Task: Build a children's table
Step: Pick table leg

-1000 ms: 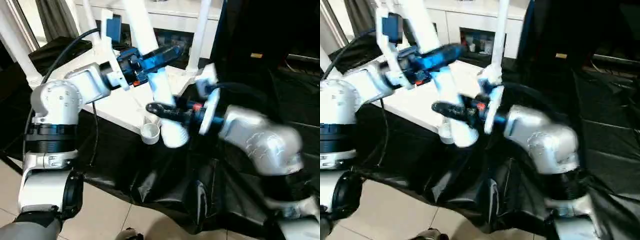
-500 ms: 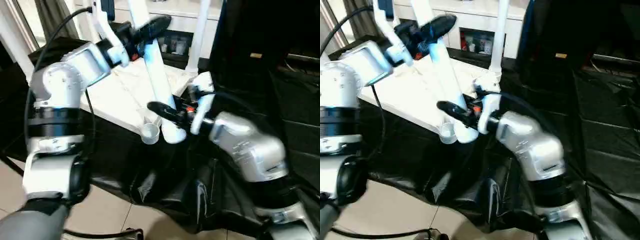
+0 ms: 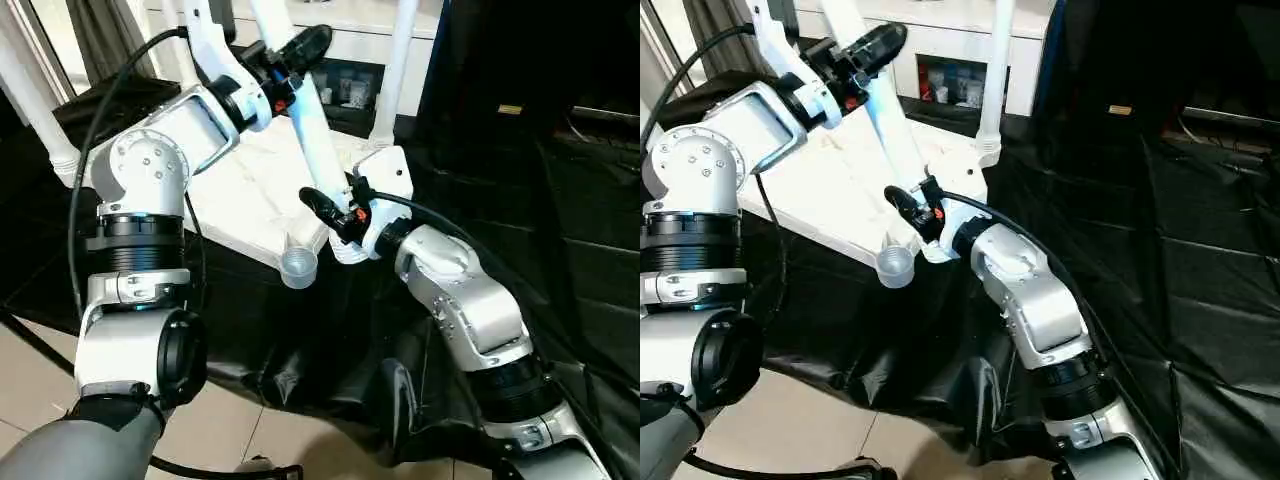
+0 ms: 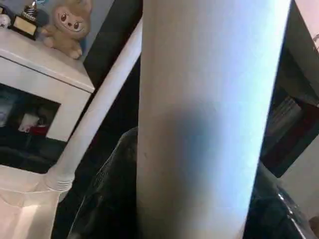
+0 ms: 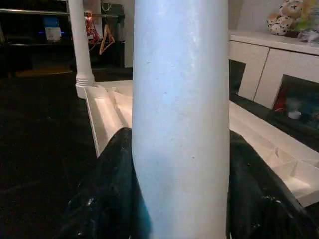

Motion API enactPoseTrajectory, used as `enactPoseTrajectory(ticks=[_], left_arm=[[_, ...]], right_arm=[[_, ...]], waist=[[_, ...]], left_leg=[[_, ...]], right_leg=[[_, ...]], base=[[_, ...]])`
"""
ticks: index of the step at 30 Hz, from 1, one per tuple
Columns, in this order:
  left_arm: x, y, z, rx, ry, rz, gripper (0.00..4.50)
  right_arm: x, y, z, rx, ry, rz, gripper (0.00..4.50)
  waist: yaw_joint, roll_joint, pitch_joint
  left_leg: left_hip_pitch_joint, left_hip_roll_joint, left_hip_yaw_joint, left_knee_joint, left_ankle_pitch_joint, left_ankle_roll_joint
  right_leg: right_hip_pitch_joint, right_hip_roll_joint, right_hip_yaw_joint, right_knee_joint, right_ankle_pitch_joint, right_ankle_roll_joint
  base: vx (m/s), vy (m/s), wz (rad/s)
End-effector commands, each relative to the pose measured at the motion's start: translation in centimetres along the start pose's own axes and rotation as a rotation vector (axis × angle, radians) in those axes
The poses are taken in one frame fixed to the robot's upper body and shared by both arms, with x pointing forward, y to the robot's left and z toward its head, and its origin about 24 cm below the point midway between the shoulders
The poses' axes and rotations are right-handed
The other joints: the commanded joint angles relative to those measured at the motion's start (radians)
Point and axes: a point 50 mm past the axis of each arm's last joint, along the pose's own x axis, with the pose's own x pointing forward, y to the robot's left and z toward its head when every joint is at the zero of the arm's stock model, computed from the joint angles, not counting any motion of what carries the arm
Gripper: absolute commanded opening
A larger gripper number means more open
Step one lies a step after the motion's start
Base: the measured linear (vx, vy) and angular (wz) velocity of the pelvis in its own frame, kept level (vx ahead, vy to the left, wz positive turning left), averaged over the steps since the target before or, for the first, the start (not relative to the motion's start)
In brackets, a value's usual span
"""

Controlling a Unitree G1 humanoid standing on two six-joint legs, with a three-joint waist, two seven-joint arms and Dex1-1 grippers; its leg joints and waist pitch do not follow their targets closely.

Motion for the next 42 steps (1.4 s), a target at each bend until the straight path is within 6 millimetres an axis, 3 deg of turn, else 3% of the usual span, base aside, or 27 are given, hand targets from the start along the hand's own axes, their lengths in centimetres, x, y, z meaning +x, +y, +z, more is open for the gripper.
enactPoseTrajectory(ticks=[1, 4, 5, 8, 12, 18, 22, 23, 31, 42], left_arm=[[0.1, -0.3, 0.1, -0.007, 0.024, -0.007, 1.73], [0.0, -0.4, 0.2, 0.0, 0.045, -0.029, 1.72], [-0.1, -0.5, 0.2, 0.008, 0.06, -0.043, 1.72], [-0.4, -1.2, 0.0, 0.038, 0.116, -0.12, 1.71], [-0.7, -1.8, -0.2, 0.077, 0.152, -0.179, 1.69], [-0.9, -2.6, -0.5, 0.16, 0.241, -0.276, 1.69], [-0.9, -2.9, -0.4, 0.17, 0.251, -0.294, 1.69], [-0.9, -3.0, -0.3, 0.179, 0.258, -0.312, 1.69], [-1.2, -3.6, -0.5, 0.207, 0.303, -0.38, 1.69], [-1.5, -4.1, -0.7, 0.219, 0.326, -0.447, 1.69]], right_arm=[[0.3, -0.3, 1.1, -0.033, -0.051, -0.032, 1.85], [0.3, -0.4, 1.2, -0.01, -0.055, -0.002, 1.85], [0.2, -0.4, 1.3, 0.0, -0.06, 0.015, 2.41], [-0.3, -0.7, 1.9, 0.14, -0.061, 0.116, 2.61], [-0.7, -1.1, 2.3, 0.175, -0.033, 0.196, 3.01], [-2.0, -1.9, 2.2, 0.17, 0.103, 0.392, 3.03], [-2.2, -2.2, 1.7, 0.128, 0.161, 0.406, 3.03], [-2.3, -2.2, 1.3, 0.127, 0.189, 0.41, 3.03], [-2.3, -1.6, 0.9, 0.141, 0.234, 0.465, 3.03], [-2.5, -1.4, 0.5, 0.222, 0.271, 0.517, 3.03]], waist=[[-0.004, 0.015, -0.089], [-0.004, 0.016, -0.088], [-0.004, 0.015, -0.087], [-0.002, 0.016, -0.087], [0.0, 0.015, -0.087], [0.002, 0.009, -0.087], [0.003, 0.008, -0.088], [0.002, 0.004, -0.088], [0.003, 0.008, -0.087], [0.005, 0.005, -0.088]], left_leg=[[0.019, 0.061, -0.035, -0.068, -0.124, -0.027], [0.02, 0.061, -0.034, -0.068, -0.129, -0.023], [0.02, 0.061, -0.034, -0.069, -0.135, -0.021], [0.023, 0.064, -0.034, -0.068, -0.143, -0.01], [0.022, 0.064, -0.035, -0.069, -0.127, -0.006], [0.018, 0.061, -0.031, -0.065, -0.109, -0.005], [0.016, 0.061, -0.031, -0.064, -0.094, -0.005], [0.014, 0.06, -0.031, -0.064, -0.092, -0.005], [0.018, 0.063, -0.031, -0.065, -0.106, -0.006], [0.017, 0.062, -0.031, -0.064, -0.095, -0.007]], right_leg=[[0.063, -0.095, 0.06, -0.066, 0.013, -0.194], [0.063, -0.095, 0.06, -0.066, 0.012, -0.199], [0.062, -0.095, 0.06, -0.068, 0.002, -0.198], [0.06, -0.096, 0.062, -0.069, -0.007, -0.206], [0.062, -0.095, 0.06, -0.065, 0.006, -0.212], [0.068, -0.096, 0.06, -0.069, -0.009, -0.203], [0.066, -0.096, 0.059, -0.068, -0.008, -0.205], [0.069, -0.097, 0.059, -0.069, -0.011, -0.206], [0.063, -0.096, 0.059, -0.07, -0.04, -0.213], [0.064, -0.097, 0.059, -0.069, -0.04, -0.213]], base=[[0.0, 0.0, 0.0], [0.0, 0.0, 0.0], [0.0, 0.0, 0.0], [0.0, 0.0, 0.0], [0.0, 0.0, 0.0], [0.0, 0.0, 0.0], [0.0, 0.0, 0.0], [0.0, 0.0, 0.0], [0.0, 0.0, 0.0], [0.0, 0.0, 0.0]])
